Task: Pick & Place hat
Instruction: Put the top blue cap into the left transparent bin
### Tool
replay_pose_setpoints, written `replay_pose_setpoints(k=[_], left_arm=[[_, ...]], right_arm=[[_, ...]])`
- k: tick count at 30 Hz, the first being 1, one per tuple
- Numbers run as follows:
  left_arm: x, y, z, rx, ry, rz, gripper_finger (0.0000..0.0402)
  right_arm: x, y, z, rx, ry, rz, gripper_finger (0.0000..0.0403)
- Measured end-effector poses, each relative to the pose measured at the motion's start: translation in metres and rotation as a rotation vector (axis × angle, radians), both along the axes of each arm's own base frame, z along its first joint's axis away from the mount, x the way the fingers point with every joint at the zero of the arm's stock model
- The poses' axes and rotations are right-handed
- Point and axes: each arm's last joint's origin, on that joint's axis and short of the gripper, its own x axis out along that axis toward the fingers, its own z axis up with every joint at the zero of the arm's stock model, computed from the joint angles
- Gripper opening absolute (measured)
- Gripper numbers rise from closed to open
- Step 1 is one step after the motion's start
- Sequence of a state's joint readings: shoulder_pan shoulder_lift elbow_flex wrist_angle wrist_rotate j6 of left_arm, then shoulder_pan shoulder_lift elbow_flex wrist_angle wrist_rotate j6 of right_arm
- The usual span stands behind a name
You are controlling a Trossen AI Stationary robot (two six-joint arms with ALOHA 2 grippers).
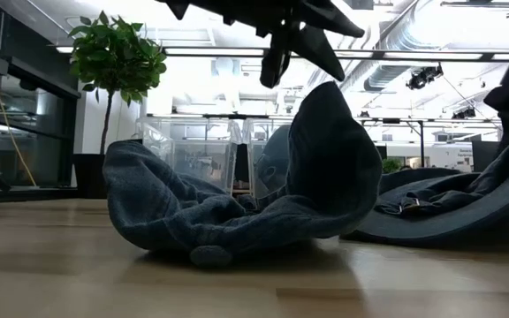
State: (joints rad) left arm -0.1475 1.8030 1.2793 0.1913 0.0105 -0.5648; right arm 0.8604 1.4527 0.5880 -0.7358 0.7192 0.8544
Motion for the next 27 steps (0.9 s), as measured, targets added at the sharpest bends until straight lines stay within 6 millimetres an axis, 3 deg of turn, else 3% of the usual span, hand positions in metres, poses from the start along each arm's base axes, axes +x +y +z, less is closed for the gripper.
replay_pose_setpoints(k=[12, 16, 23, 27], left_arm=[[-0.001, -0.009, 0.000, 0.011, -0.003, 0.000, 0.0000], [0.002, -0.010, -0.008, 0.010, 0.012, 0.006, 0.0000], [0.002, -0.019, -0.010, -0.012, 0.010, -0.018, 0.0000], [0.004, -0.022, -0.023, -0.005, 0.050, -0.024, 0.0000]], right_arm=[[-0.003, -0.005, -0.001, -0.074, 0.000, -0.028, 0.0210], [-0.003, -0.005, -0.002, -0.061, 0.013, -0.030, 0.0163], [-0.003, -0.004, -0.002, -0.036, 0.039, -0.033, 0.0031], [0.000, -0.001, 0.002, -0.016, 0.033, -0.036, 0.0015]])
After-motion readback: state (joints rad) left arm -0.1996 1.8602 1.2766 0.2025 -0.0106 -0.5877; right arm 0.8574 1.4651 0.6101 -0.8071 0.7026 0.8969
